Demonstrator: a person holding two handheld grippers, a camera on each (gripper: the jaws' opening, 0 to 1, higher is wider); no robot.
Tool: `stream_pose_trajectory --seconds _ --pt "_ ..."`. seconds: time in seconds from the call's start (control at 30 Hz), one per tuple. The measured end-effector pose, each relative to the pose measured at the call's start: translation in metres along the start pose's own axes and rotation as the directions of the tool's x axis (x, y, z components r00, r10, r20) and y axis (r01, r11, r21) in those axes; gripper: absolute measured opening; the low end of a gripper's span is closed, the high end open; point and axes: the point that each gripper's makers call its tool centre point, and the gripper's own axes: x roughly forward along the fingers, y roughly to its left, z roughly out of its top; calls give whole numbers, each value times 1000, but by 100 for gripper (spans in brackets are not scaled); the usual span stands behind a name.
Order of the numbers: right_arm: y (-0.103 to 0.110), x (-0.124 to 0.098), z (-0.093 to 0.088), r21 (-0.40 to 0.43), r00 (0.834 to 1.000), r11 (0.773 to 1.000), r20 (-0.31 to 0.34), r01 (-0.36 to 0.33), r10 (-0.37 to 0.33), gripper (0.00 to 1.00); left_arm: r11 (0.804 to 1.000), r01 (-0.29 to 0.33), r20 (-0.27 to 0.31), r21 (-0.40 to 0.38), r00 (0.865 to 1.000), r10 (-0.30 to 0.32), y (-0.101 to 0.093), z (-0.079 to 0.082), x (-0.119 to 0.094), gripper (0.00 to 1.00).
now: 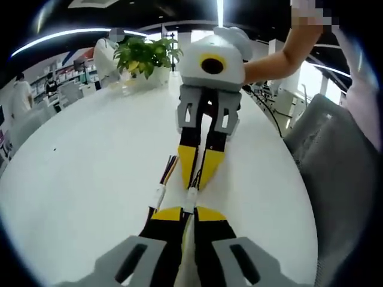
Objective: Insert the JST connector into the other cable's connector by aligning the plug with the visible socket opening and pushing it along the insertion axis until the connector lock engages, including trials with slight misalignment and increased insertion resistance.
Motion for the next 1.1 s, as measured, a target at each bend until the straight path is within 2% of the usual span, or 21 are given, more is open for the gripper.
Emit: stream_pose_trajectory --seconds 0.23,0.53,0.8,1.1 --pt "-4 6 -4 -1 1000 1000 -10 8 -8 1 1000 -6 -13 -27 1000 5 5 -7 4 0" --pt "-7 8 -5 10 1000 1000 9 15 -15 2 998 -13 8 -54 1000 13 10 -8 5 0" --pt "-8 9 -6 25 999 999 26 28 -29 3 999 -20 18 -37 1000 21 11 -8 6 0" --pt "-4 8 -6 35 998 998 34 50 -51 4 999 -36 4 -27 999 36 7 -6 4 0"
